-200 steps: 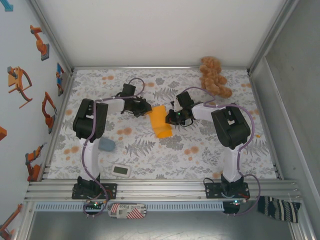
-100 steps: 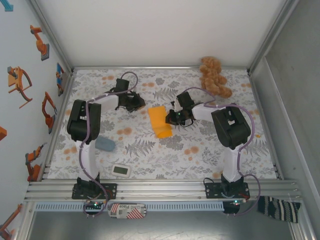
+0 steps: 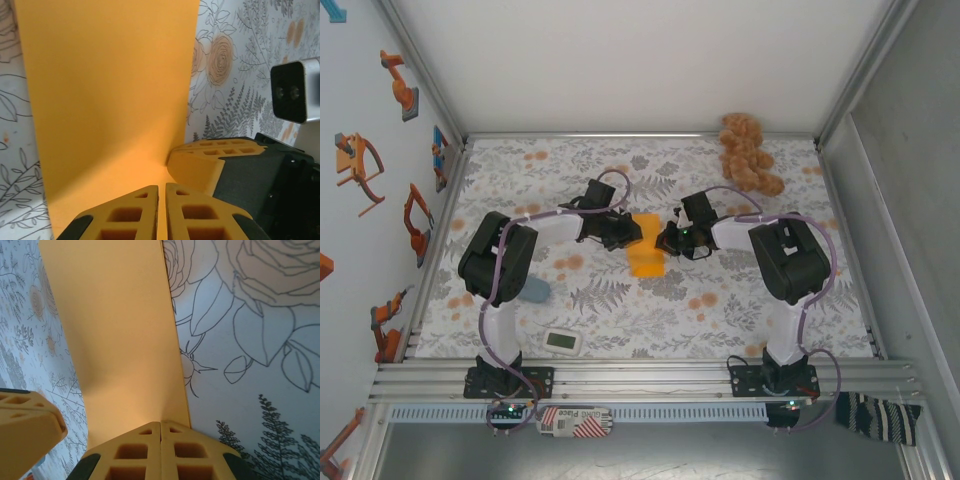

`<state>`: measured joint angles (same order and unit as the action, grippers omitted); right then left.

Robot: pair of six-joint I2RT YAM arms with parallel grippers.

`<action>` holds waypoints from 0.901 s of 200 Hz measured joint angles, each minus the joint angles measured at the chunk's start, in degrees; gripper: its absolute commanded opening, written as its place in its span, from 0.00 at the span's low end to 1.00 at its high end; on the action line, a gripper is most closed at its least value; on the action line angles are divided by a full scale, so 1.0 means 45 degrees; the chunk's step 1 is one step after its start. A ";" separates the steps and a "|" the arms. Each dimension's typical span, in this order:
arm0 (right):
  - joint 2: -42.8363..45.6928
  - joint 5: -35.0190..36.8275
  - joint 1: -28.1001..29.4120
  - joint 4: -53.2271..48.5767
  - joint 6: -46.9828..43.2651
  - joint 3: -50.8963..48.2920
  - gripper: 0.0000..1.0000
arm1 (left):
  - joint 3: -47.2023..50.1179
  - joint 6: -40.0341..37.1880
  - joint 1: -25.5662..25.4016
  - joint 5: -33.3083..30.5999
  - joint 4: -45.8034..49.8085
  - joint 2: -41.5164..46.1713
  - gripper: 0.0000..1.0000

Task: Fold a paper plane with a square sheet of paper (pick it up from the middle)
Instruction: First fold the square sheet of paper in half at the center of the table.

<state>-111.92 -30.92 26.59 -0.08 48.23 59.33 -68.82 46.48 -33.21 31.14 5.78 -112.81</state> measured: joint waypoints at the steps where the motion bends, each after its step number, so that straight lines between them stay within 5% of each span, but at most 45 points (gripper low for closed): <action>1: 0.0000 0.0000 0.0000 0.0000 0.0005 0.0000 0.00 | 0.0000 0.0000 0.0000 0.0000 0.0000 0.0000 0.14; 180: -0.0029 -0.0087 -0.0097 0.0136 -0.0010 -0.0078 0.00 | 0.2327 -0.0840 -0.0228 0.0151 0.0136 0.0714 0.11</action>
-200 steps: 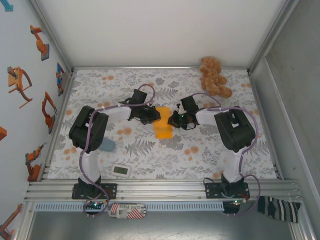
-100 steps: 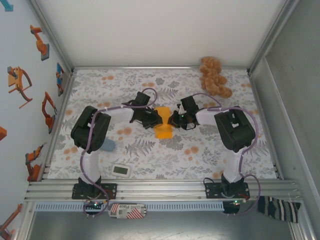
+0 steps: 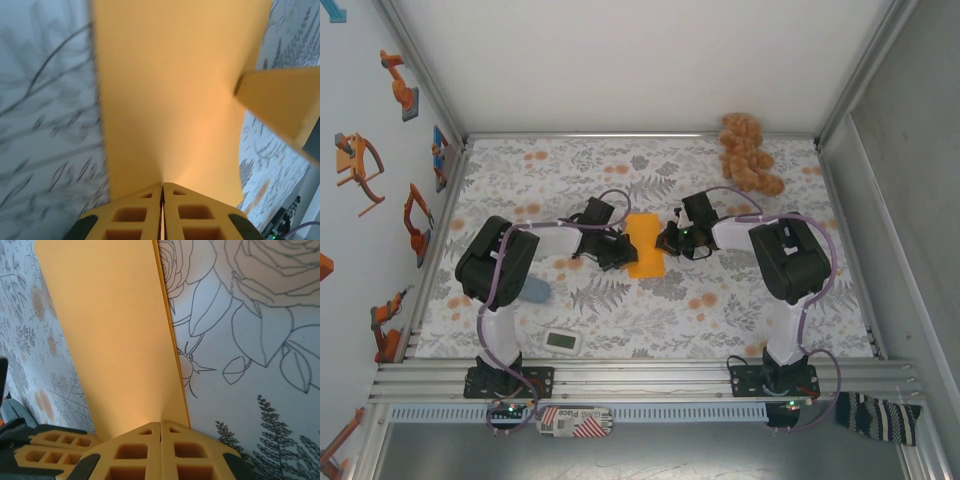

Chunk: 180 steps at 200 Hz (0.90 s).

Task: Fold a paper plane with a square sheet of paper (pick it up from the middle)
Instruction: First fold the square sheet of paper in half at the center of the table.

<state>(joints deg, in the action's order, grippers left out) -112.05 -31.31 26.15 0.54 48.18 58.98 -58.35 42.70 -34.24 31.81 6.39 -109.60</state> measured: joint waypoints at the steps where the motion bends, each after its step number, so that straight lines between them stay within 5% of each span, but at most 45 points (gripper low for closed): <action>1: 0.0000 -0.0005 0.0000 0.0000 0.0000 0.0000 0.00 | 0.0053 -0.0015 0.0015 -0.0019 0.0019 0.0039 0.11; 81: 0.0000 -0.0039 -0.0019 0.0005 -0.0034 0.0000 0.00 | 0.1025 -0.0097 0.0243 -0.0724 0.0826 0.2273 0.10; 180: -0.0010 -0.0097 -0.0044 0.0107 -0.0034 -0.0058 0.00 | -0.0340 0.0452 -0.0631 -0.0403 -0.0374 -0.0209 0.09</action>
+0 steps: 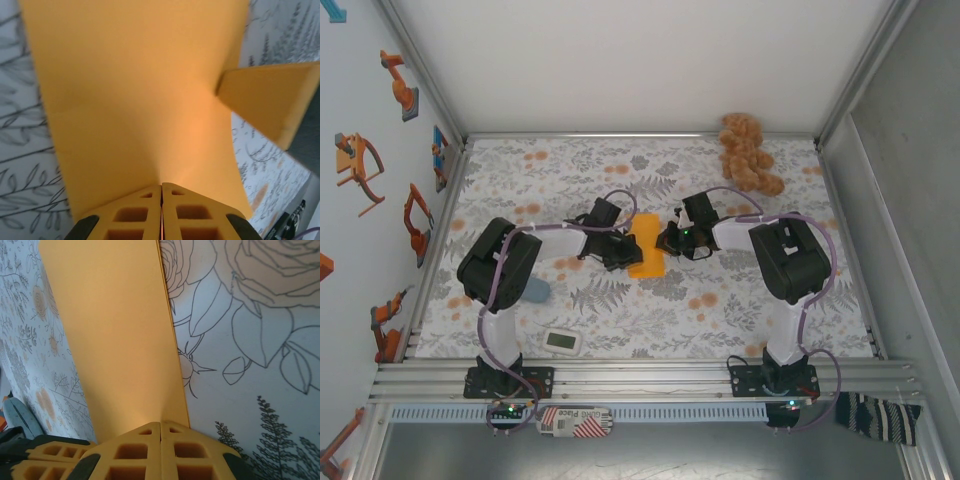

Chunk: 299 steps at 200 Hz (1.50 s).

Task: Fold a paper plane with a square sheet of paper (pick it up from the middle)
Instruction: First fold the square sheet of paper in half at the center of the table.

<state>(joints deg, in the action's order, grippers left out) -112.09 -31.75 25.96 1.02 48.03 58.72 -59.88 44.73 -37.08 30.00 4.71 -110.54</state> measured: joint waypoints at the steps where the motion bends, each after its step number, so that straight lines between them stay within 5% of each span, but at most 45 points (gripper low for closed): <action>1: 0.0000 0.0000 0.0000 0.0000 0.0000 0.0000 0.00 | 0.0024 0.0000 0.0000 0.0010 -0.0005 0.0000 0.09; 52: -0.0024 -0.0087 -0.0024 0.0034 0.0000 0.0000 0.00 | 0.1841 -0.0219 0.0000 -0.0097 -0.1069 0.1103 0.09; 107: 0.0024 -0.0053 -0.0024 -0.0010 -0.0019 0.0005 0.00 | 0.3594 -0.0452 -0.0185 -0.0918 0.0117 0.3186 0.09; 146: 0.0520 0.0491 -0.0024 -0.0816 -0.0165 -0.0005 0.00 | 0.3570 -0.0151 -0.0185 -0.1778 0.0806 0.4663 0.18; 209: 0.3021 0.1083 0.0024 -0.1695 -0.0384 0.0714 0.20 | 0.1647 0.0554 -0.0185 -0.2812 -0.0374 0.4381 0.36; 251: 0.4867 0.1787 -0.0146 -0.1826 -0.0743 -0.0257 0.44 | -0.0228 0.0840 -0.0185 -0.2900 -0.0714 0.2356 0.39; 255: 0.4940 0.1812 -0.0170 -0.1851 -0.0767 -0.0379 0.54 | -0.0355 0.0850 -0.0185 -0.2905 -0.0738 0.2161 0.39; 265: 0.5090 0.1894 -0.0272 -0.1962 -0.0894 -0.0680 0.60 | -0.0651 0.0884 -0.0180 -0.2905 -0.0758 0.1666 0.39; 299: 0.5168 0.1938 -0.0476 -0.2302 -0.1020 -0.1336 0.59 | -0.1229 0.1020 -0.0102 -0.2890 -0.0743 0.0389 0.39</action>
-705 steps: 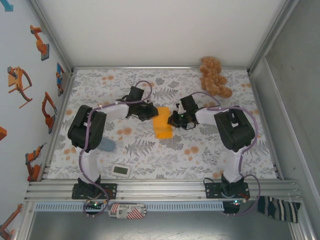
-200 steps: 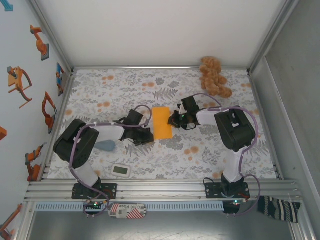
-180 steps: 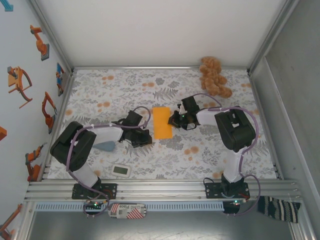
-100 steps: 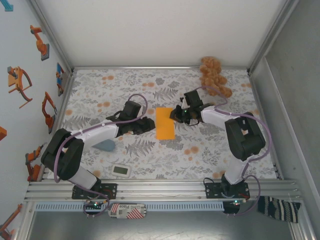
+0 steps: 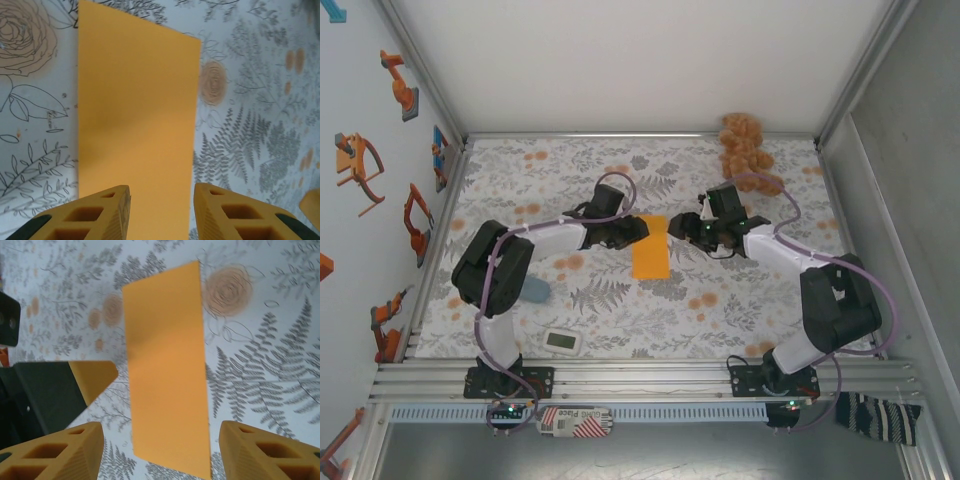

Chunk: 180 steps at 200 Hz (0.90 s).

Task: Fold a paper plane with a square sheet of paper (pick it up from the middle)
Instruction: First fold the square sheet of paper in half at the center of the table, then fold the triangle a second time at the center of the table.

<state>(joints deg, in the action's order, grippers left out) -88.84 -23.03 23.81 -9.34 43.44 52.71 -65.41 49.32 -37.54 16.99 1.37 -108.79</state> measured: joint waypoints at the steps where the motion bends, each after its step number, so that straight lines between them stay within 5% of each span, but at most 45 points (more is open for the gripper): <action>1: 0.0000 0.0000 0.0000 -0.0010 0.0000 -0.0010 0.58 | -0.0005 0.0000 0.0005 0.0005 0.0000 -0.0019 0.39; 180: -0.0845 -0.0724 0.0000 0.0253 0.0345 -0.0223 0.44 | -0.0646 -0.0053 0.0447 0.1428 0.0427 -0.1268 0.34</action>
<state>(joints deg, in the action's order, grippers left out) -92.64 -26.28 23.81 -8.21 44.99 51.70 -68.31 49.08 -35.53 23.42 3.29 -114.50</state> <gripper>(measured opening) 0.447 0.339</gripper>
